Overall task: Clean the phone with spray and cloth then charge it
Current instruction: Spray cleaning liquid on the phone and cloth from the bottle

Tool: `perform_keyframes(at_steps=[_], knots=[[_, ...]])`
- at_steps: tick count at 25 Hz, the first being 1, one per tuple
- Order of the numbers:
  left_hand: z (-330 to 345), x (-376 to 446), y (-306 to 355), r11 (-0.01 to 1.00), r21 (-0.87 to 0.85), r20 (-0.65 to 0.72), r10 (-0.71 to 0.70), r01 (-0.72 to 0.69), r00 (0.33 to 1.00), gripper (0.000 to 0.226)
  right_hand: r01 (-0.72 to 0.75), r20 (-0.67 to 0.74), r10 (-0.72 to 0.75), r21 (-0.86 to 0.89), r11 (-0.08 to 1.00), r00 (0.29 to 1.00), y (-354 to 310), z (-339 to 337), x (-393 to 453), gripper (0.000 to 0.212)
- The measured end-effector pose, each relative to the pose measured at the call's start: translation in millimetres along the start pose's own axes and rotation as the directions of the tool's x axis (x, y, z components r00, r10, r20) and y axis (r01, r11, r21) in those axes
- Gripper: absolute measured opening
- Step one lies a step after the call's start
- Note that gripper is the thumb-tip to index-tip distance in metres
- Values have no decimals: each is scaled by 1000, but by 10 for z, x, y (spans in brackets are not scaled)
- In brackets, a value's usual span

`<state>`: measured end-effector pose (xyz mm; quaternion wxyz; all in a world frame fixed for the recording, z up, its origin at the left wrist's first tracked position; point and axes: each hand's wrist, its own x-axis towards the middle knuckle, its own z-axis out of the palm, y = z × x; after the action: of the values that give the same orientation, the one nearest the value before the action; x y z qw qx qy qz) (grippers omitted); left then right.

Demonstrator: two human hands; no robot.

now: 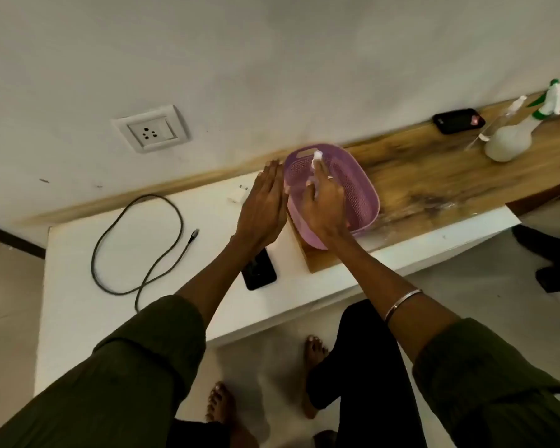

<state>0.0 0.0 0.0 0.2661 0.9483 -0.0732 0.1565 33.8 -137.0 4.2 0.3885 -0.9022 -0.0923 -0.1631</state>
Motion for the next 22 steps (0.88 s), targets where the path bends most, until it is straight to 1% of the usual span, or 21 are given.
perform_keyframes(at_steps=[1, 2, 4, 6, 7, 9, 10, 11, 13, 15, 17, 19, 21, 22], knots=[[68, 98, 84, 999, -47, 42, 17, -15, 999, 55, -58, -12, 58, 6, 998, 998, 101, -45, 58, 43], [100, 186, 150, 994, -105, 105, -4, 15, 994, 59, -104, -6, 104, -16, 994, 995, 189, -67, 109, 40], [201, 401, 290, 986, -158, 188, -11, 42, 982, 63, -184, 17, 186, -79, 980, 982, 427, -15, 219, 34], [322, 616, 302, 989, -141, 187, -16, 43, 982, 59, -227, 25, 230, -102, 969, 973, 545, 124, 370, 30], [382, 729, 287, 991, -123, 184, -26, 49, 983, 56, -227, 47, 235, -141, 964, 971, 597, 188, 440, 30], [493, 893, 268, 993, -97, 202, -51, 71, 978, 52, -175, 156, 220, -263, 949, 963, 729, 305, 521, 29], [537, 938, 261, 991, -100, 215, -62, 85, 975, 50, -161, 192, 219, -279, 947, 957, 790, 343, 538, 27], [574, 972, 244, 987, -122, 220, -75, 104, 973, 46, -182, 213, 230, -225, 957, 950, 833, 376, 545, 24], [616, 988, 220, 973, -181, 190, -111, 145, 976, 38, -251, 199, 261, -74, 965, 945, 888, 416, 538, 16], [612, 986, 226, 963, -215, 136, -135, 163, 981, 31, -259, 201, 257, -18, 966, 945, 892, 403, 552, 7], [558, 969, 290, 965, -221, 88, -124, 141, 988, 24, -230, 239, 231, -32, 973, 943, 842, 325, 578, 3], [424, 980, 391, 976, -202, 57, -73, 83, 996, 19, -191, 213, 203, -76, 979, 956, 751, 202, 618, 9], [225, 1010, 494, 978, -204, 14, -44, 46, 999, 26, -164, 162, 176, -84, 983, 971, 584, 18, 667, 11], [102, 1024, 545, 974, -223, -11, -50, 46, 999, 31, -140, 143, 149, -72, 988, 978, 473, -90, 689, 7]])
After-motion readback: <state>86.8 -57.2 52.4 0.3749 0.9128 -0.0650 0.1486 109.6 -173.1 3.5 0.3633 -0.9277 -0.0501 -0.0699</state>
